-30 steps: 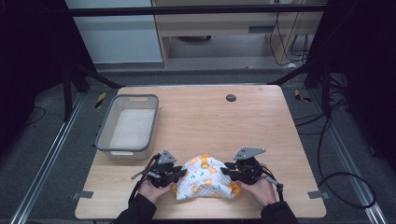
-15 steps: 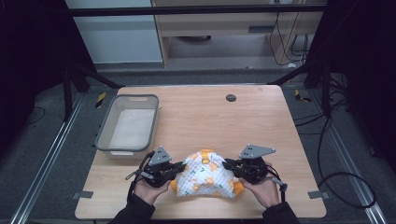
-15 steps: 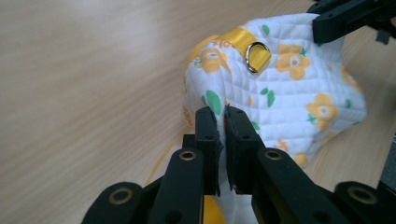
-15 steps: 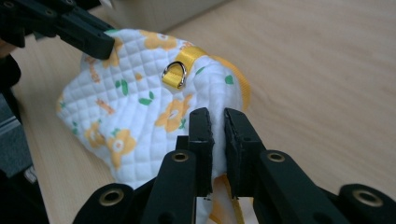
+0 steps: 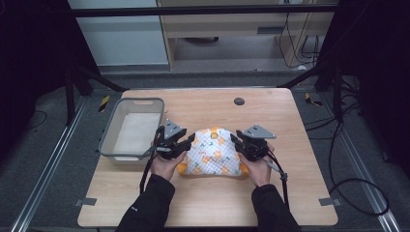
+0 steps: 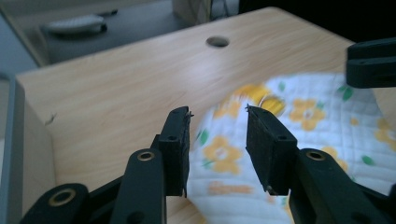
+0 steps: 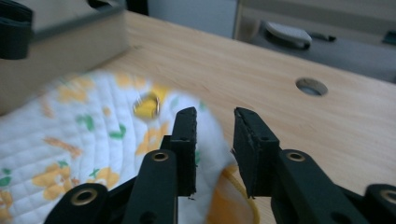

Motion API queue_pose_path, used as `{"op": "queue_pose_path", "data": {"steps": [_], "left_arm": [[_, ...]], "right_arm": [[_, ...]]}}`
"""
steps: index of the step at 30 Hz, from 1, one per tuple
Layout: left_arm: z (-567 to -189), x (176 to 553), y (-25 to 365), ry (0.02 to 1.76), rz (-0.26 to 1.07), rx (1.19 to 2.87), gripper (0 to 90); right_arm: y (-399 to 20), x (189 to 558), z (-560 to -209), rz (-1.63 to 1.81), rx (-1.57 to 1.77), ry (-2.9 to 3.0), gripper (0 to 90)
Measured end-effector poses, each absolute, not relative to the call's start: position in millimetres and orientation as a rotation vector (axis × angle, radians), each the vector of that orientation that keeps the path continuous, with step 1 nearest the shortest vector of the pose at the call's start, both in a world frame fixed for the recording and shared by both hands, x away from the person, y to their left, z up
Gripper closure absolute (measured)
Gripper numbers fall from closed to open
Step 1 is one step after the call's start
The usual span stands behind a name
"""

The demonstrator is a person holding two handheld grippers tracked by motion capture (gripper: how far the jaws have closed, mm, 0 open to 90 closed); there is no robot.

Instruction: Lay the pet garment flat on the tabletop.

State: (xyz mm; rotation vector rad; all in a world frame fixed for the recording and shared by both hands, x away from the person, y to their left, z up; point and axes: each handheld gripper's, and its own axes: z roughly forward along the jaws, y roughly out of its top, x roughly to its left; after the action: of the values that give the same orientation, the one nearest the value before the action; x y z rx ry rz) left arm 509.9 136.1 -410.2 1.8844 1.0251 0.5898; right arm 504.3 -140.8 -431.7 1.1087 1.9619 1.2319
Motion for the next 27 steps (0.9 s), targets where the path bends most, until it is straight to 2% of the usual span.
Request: {"op": "queue_pose_path", "data": {"steps": [5, 12, 18, 27], "left_arm": [[-419, 508, 151, 1.050, 0.580, 1.870, 52.3], [-416, 482, 176, 0.994, 0.522, 1.910, 41.7], [-428, 454, 191, 0.957, 0.511, 1.970, 41.4], [-459, 445, 179, 0.936, 0.487, 2.075, 41.8]], "right_arm": [[-149, 509, -441, 1.219, 1.134, 1.978, 62.7], [-176, 477, -422, 1.295, 1.066, 2.007, 51.1], [-191, 451, -425, 1.299, 1.026, 2.077, 41.2], [-195, 433, -460, 1.254, 1.037, 2.208, 42.2]]}}
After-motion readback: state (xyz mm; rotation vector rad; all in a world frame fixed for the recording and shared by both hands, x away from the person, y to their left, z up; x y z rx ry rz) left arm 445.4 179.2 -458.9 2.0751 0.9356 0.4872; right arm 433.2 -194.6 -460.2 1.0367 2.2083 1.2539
